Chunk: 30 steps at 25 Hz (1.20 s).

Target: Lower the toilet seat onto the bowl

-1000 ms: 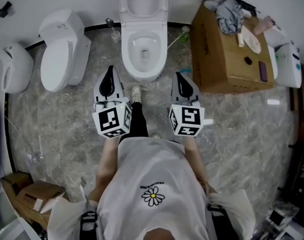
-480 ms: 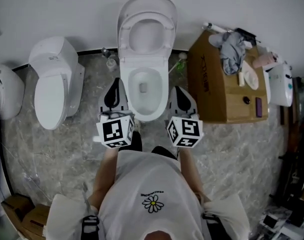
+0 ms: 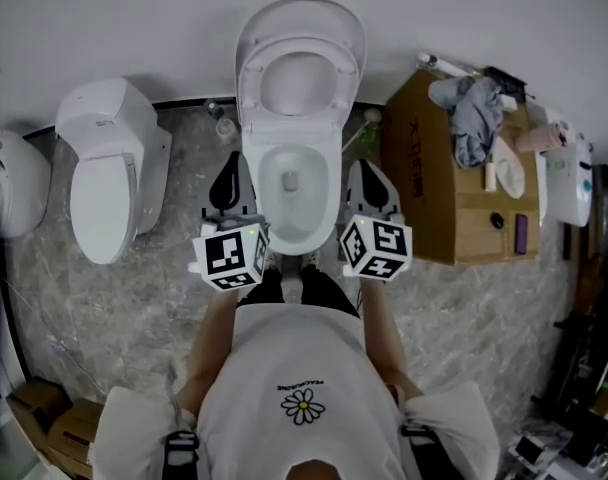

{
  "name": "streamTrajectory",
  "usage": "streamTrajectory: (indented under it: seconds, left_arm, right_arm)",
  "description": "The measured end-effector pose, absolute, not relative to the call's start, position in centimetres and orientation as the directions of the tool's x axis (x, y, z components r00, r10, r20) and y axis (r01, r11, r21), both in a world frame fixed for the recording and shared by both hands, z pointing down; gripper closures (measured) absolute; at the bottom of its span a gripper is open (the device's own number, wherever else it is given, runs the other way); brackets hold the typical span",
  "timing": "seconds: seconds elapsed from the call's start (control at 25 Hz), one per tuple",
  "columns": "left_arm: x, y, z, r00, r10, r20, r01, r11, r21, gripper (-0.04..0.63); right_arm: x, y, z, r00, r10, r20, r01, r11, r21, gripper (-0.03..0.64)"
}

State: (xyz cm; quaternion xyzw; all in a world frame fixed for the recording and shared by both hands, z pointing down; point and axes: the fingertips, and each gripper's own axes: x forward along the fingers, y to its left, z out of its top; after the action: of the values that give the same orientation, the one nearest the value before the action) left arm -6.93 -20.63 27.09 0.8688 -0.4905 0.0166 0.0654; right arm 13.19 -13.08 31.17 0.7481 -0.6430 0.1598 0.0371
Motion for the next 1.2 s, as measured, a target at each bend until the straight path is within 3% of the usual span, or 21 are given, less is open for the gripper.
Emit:
streamTrajectory:
  seconds: [0.24,0.4,0.52,0.6,0.68,0.72,1.0,1.2]
  left_arm:
    - [-6.4,-22.0,27.6,0.478,-0.869,0.126,-0.878,-0.468,0.1,0.572]
    - [-5.4,-23.4,28.1,0.476,-0.867,0.147,-0.879,-0.47,0.072,0.572]
    - [-4.7,-25.2,27.7,0.481,-0.865,0.144,-0.877,-0.479,0.048,0.571]
    - [-4.0,-26.8,27.7,0.489,-0.858,0.157,-0.87,-0.493,0.014,0.565]
    - [-2.5,-28.8,28.1,0.507,-0.844,0.174,-0.857,-0.515,0.005,0.479]
    - [-1.7,-29.9,28.2,0.516,-0.838,0.176,-0.852,-0.523,0.007,0.474]
    - [1.6,-39.4,31.0,0.51,-0.833,0.214,-0.856,-0.516,0.03,0.42]
    - [2.2,-44.2,35.6,0.444,-0.834,0.327,-0.878,-0.478,-0.028,0.42]
  right_arm:
    - [13.4,-15.4,30.4,0.087,-0.96,0.267,-0.99,-0.113,-0.082,0.588]
    - [15.1,-16.3,30.2,0.093,-0.965,0.243,-0.974,-0.138,-0.177,0.586]
    - [15.3,-18.2,29.7,0.02,-0.977,0.215,-0.973,-0.068,-0.222,0.582]
    - [15.4,-19.9,29.6,-0.034,-0.979,0.201,-0.97,-0.016,-0.241,0.507]
    - [16.5,-21.9,29.5,-0.049,-0.979,0.199,-0.974,0.002,-0.228,0.48]
    - [17.2,-23.1,29.5,-0.048,-0.978,0.202,-0.978,0.004,-0.21,0.469]
    - [20.1,-33.2,32.8,-0.05,-0.95,0.309,-0.996,0.024,-0.087,0.414]
    - [22.0,-37.8,36.1,0.014,-0.911,0.412,-1.0,-0.002,0.032,0.405]
